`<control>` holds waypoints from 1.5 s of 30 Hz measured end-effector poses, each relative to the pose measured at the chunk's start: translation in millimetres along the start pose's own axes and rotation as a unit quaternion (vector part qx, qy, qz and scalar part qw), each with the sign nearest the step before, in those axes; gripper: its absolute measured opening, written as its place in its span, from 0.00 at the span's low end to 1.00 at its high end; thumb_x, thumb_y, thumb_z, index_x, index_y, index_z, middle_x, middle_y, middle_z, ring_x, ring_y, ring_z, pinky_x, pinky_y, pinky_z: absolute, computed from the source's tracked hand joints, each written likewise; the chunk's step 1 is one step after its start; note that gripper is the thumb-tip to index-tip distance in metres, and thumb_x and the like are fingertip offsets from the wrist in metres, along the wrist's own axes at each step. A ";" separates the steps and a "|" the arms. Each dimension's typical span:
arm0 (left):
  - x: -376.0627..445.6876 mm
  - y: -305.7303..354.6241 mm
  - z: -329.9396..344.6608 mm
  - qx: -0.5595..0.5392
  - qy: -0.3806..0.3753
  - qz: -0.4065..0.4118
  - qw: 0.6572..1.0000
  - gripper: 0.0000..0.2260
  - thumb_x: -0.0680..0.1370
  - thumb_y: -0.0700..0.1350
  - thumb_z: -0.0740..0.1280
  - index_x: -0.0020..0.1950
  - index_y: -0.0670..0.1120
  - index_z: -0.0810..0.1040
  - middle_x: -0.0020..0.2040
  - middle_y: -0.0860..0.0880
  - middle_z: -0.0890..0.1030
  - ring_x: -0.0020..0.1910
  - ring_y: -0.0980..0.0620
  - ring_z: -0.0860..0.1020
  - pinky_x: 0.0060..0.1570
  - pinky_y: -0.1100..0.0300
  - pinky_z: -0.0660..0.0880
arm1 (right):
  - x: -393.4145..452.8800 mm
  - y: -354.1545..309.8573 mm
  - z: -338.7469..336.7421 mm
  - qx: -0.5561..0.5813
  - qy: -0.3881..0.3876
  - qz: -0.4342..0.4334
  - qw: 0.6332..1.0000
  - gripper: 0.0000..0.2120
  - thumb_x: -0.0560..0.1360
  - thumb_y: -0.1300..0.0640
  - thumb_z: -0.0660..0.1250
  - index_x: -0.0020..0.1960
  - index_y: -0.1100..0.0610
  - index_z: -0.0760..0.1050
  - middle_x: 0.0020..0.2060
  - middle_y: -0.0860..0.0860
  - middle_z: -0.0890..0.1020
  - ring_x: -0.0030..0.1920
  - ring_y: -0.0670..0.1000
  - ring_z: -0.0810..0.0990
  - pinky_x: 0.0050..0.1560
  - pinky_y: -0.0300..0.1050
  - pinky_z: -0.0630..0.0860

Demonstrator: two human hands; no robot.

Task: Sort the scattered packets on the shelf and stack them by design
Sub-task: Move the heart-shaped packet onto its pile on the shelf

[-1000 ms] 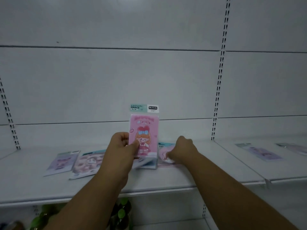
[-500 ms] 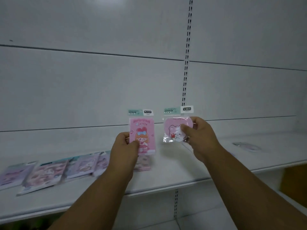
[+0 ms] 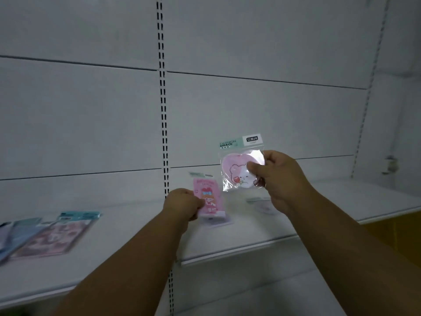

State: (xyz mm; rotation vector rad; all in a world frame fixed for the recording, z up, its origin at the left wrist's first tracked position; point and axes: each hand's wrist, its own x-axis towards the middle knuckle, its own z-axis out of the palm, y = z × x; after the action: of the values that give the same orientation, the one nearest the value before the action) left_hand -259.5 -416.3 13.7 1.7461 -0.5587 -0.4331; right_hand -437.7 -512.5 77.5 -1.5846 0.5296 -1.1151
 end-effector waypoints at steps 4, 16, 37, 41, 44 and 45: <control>14.4 3.0 35.0 0.100 0.019 -0.045 0.994 0.08 0.72 0.40 0.75 0.40 0.40 0.77 0.34 0.42 0.80 0.28 0.47 0.76 0.29 0.61 0.74 | 26.3 12.7 -22.0 0.016 -0.031 0.010 0.999 0.07 0.72 0.67 0.71 0.47 0.58 0.80 0.32 0.51 0.82 0.22 0.43 0.75 0.29 0.41 0.71; 14.9 8.2 45.7 0.378 0.067 0.019 0.923 0.13 0.73 0.51 0.71 0.45 0.41 0.77 0.48 0.43 0.83 0.46 0.45 0.81 0.46 0.58 0.76 | 50.4 39.4 -17.9 0.062 -0.082 0.045 0.994 0.09 0.72 0.68 0.70 0.50 0.59 0.79 0.36 0.53 0.83 0.26 0.43 0.80 0.25 0.37 0.73; 87.1 42.5 169.2 0.124 -0.103 0.007 0.987 0.06 0.74 0.38 0.72 0.43 0.36 0.79 0.35 0.40 0.84 0.24 0.51 0.79 0.21 0.65 0.69 | 127.4 106.4 -90.6 -0.481 -0.112 0.089 0.865 0.14 0.70 0.53 0.75 0.50 0.59 0.78 0.33 0.51 0.79 0.23 0.49 0.80 0.23 0.39 0.77; 96.3 38.3 184.3 0.302 -0.090 0.015 0.949 0.10 0.71 0.43 0.75 0.39 0.38 0.79 0.31 0.43 0.84 0.18 0.53 0.75 0.20 0.66 0.70 | 140.1 121.2 -92.7 -0.545 -0.178 0.050 0.818 0.19 0.67 0.51 0.75 0.54 0.58 0.78 0.43 0.53 0.83 0.38 0.52 0.82 0.41 0.45 0.82; 97.6 35.7 189.8 0.376 -0.061 0.034 0.924 0.14 0.70 0.48 0.77 0.33 0.43 0.75 0.27 0.48 0.79 0.20 0.54 0.76 0.21 0.67 0.70 | 146.5 121.1 -93.4 -0.603 -0.197 0.016 0.773 0.14 0.67 0.48 0.75 0.37 0.55 0.72 0.34 0.49 0.77 0.39 0.52 0.78 0.39 0.42 0.74; 97.1 34.7 190.2 0.385 -0.050 0.041 0.921 0.15 0.70 0.49 0.77 0.33 0.43 0.74 0.26 0.49 0.78 0.20 0.54 0.76 0.21 0.67 0.70 | 147.7 117.9 -91.8 -0.608 -0.201 0.004 0.768 0.17 0.67 0.47 0.74 0.34 0.54 0.68 0.31 0.49 0.73 0.38 0.52 0.76 0.39 0.42 0.72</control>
State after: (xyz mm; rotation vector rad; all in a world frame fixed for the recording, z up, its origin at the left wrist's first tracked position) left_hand -291.9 -629.9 2.3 2.4450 -0.9599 -0.2519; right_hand -424.2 -715.3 24.2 -2.8272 1.0635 -0.2695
